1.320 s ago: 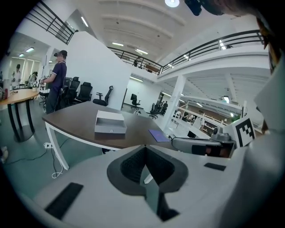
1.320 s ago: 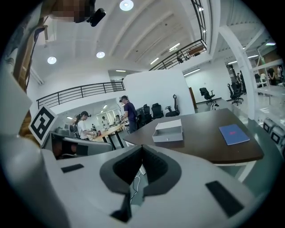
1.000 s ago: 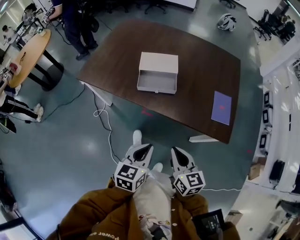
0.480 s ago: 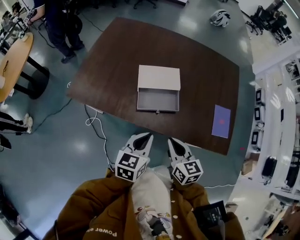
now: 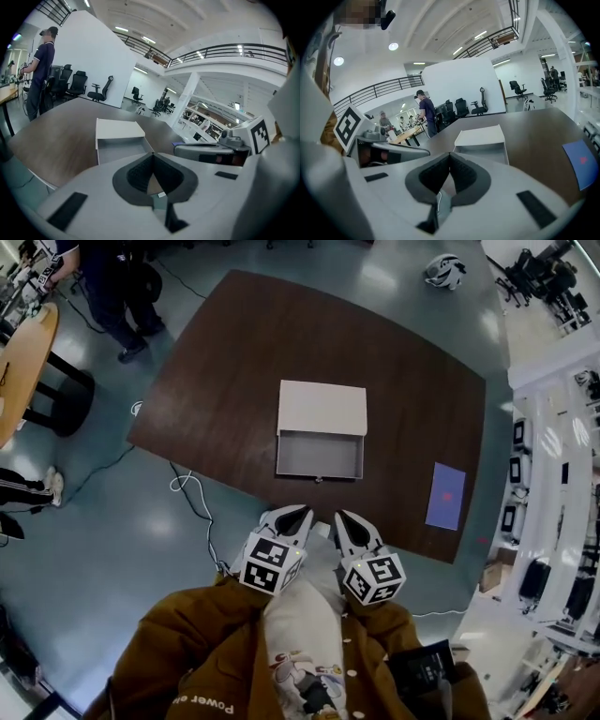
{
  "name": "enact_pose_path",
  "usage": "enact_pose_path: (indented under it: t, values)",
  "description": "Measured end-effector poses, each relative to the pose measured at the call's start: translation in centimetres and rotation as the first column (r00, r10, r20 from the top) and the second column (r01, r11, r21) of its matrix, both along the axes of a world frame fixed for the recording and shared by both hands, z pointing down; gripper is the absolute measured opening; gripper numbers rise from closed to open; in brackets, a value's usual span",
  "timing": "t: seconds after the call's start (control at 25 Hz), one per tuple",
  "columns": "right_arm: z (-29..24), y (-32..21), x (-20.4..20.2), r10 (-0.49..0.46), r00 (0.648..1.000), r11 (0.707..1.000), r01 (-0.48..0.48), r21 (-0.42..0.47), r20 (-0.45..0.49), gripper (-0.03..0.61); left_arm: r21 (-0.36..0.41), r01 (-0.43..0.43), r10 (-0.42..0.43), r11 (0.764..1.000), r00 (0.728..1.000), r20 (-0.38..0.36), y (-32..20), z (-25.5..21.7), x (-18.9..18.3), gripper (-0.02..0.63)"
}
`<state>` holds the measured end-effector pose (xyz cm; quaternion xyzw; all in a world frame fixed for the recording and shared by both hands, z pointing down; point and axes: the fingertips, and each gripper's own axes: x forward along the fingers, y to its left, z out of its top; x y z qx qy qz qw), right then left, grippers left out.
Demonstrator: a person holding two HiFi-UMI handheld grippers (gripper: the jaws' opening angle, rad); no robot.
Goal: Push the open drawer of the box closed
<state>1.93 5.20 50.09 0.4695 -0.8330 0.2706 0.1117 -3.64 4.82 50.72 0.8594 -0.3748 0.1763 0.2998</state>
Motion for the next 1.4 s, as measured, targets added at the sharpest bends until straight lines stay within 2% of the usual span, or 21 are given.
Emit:
enact_pose_path:
  t: [0.12,0.24,0.36,0.52,0.72,1.16,1.32,1.4]
  values:
    - [-0.2,-0.5,0.3,-0.019,1.000,1.000,0.019,-0.008,0.010,0.006,-0.098,0.018,-0.017,0.995,1.000,0.014,-0.4,2.4,0.5,0.016]
    - [0.0,-1.4,1.0,-0.031,0.999,0.999,0.031,-0.021,0.012,0.006,-0.190,0.070,-0.068,0.979,0.998,0.017,-1.4,4.6,1.0,0.057]
    - [0.5,-2.0,2.7,-0.035,0.999,0.999,0.035,-0.033,0.016,0.006,-0.240,0.100,-0.090,0.965,0.994,0.055,-2.4,7.1,2.7,0.120]
    - [0.4,-2.3,4.4,-0.043,0.999,0.998,0.043,-0.037,0.013,0.006,-0.239,0.157,-0.123,0.958,0.981,0.151,-3.9,10.2,4.2,0.137]
    - [0.4,-2.3,6.1,-0.049,0.999,0.998,0.049,-0.043,0.011,0.006,-0.262,0.246,-0.183,0.933,0.953,0.240,-5.0,13.7,4.6,0.146]
    - [1.4,-2.3,7.5,-0.089,0.996,0.993,0.090,-0.070,0.022,0.006,-0.264,0.307,-0.220,0.914,0.924,0.313,-6.3,17.9,5.4,0.150]
    - [1.9,-3.2,6.8,-0.091,0.994,0.995,0.093,-0.046,0.054,0.006,-0.238,0.310,-0.219,0.920,0.914,0.342,-7.2,18.6,4.7,0.145]
    - [2.5,-3.6,6.5,-0.091,0.995,0.995,0.093,-0.046,0.051,0.006,-0.220,0.305,-0.214,0.927,0.909,0.358,-7.4,18.8,4.4,0.112]
